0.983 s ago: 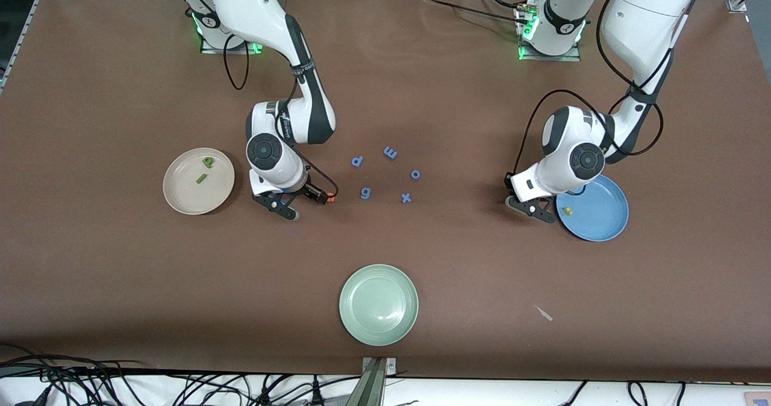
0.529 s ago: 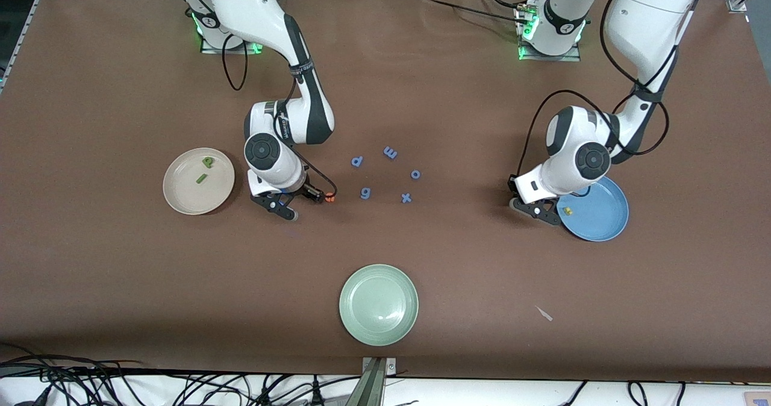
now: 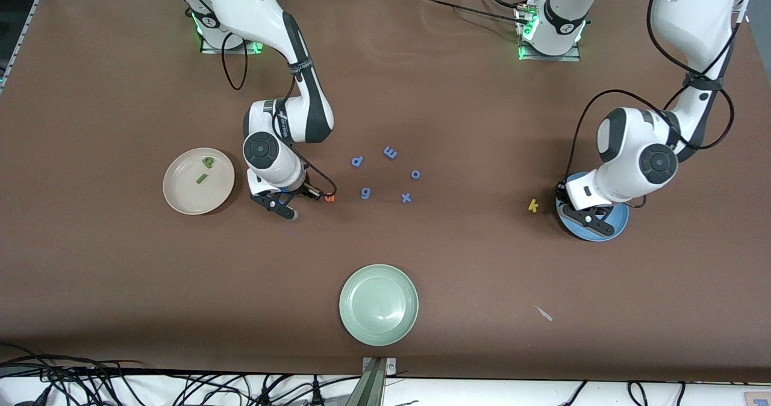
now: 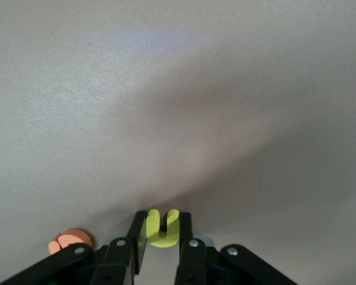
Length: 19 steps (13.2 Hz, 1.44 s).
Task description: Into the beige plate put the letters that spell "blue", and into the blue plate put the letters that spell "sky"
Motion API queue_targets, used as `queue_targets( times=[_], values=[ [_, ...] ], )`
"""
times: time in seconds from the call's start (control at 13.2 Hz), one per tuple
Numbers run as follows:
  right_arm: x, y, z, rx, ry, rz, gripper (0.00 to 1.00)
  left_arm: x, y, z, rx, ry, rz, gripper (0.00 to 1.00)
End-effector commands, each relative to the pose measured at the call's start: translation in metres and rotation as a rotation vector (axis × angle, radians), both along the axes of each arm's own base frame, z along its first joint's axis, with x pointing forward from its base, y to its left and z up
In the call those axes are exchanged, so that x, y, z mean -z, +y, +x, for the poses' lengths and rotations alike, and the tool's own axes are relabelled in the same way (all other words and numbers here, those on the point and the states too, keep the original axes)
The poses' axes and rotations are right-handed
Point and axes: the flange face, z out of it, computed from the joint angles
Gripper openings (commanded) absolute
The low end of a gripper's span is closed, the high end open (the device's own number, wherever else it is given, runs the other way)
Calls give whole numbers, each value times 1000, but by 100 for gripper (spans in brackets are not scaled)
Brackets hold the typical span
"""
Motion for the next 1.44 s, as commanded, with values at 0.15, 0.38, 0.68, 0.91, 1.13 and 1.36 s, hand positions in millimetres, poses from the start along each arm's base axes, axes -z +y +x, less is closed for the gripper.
queue_targets(
  times=[0.15, 0.38, 0.68, 0.91, 1.13, 1.36],
  values=[
    [-8, -1, -7, -35, 7, 25, 2, 10, 8, -2, 62, 14, 2, 73],
    [-12, -1, -3, -38, 3, 29, 0, 6, 4, 0, 43, 7, -1, 77],
    [-39, -19, 15, -62, 62, 27, 0, 3, -52, 3, -16, -1, -24, 76],
    [-58, -72, 21, -246, 191, 37, 0, 14, -88, 5, -1, -29, -38, 73],
    [-77, -136, 26, -361, 246, 59, 0, 24, -89, 4, 3, -39, -40, 72],
    [-80, -170, 13, -424, 269, 46, 0, 35, -91, 3, 16, -56, -43, 71]
  ],
)
